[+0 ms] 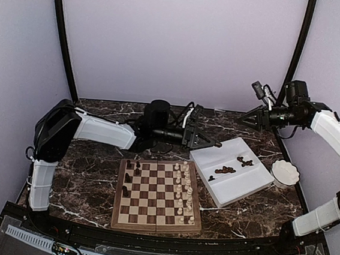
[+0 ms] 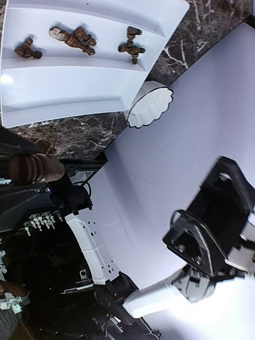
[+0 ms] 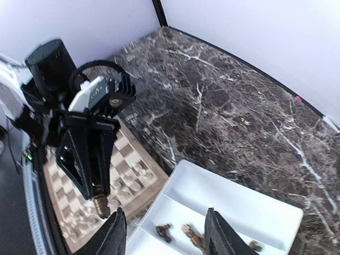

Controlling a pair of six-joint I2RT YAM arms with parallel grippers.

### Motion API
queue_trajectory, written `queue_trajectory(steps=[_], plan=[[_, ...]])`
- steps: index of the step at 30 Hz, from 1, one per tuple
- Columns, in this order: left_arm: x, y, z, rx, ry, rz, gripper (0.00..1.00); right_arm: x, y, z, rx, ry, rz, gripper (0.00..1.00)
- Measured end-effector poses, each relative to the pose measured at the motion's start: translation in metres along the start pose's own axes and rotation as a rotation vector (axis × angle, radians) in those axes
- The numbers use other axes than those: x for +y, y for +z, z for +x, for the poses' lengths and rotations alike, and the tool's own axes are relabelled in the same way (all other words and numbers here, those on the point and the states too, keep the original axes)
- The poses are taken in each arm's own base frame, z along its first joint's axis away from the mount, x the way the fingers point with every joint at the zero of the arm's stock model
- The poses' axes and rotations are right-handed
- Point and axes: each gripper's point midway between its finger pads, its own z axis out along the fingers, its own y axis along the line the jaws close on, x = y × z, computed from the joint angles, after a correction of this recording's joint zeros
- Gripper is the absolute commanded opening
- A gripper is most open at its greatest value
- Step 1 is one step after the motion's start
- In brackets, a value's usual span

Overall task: Set up the chess pieces on the board
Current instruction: Pass from the right arm to the left, then pass from the left arm to the right

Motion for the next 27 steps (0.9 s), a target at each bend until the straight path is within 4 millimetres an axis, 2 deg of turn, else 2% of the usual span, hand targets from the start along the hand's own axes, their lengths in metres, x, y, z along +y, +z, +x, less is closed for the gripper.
queue_trajectory(steps=[2, 7, 11, 16, 21, 27], plan=[[-0.007, -0.004, -0.006, -0.041, 0.036, 0.016, 0.05, 0.004, -0.001, 0.003, -0.049, 0.098, -0.068, 0.58], [-0.030, -0.011, -0.026, -0.141, 0.134, 0.060, 0.05, 0.023, 0.018, 0.025, -0.070, 0.351, -0.285, 0.65], [-0.041, -0.014, -0.038, -0.192, 0.188, 0.075, 0.05, 0.032, 0.022, 0.028, -0.083, 0.471, -0.398, 0.67], [-0.042, -0.012, -0.038, -0.200, 0.209, 0.072, 0.05, 0.046, 0.025, 0.017, -0.085, 0.485, -0.489, 0.67], [-0.043, -0.011, -0.037, -0.202, 0.213, 0.073, 0.05, 0.064, 0.034, 0.018, -0.051, 0.486, -0.560, 0.62], [-0.044, -0.011, -0.039, -0.212, 0.217, 0.072, 0.05, 0.067, 0.039, 0.019, -0.037, 0.500, -0.587, 0.53]])
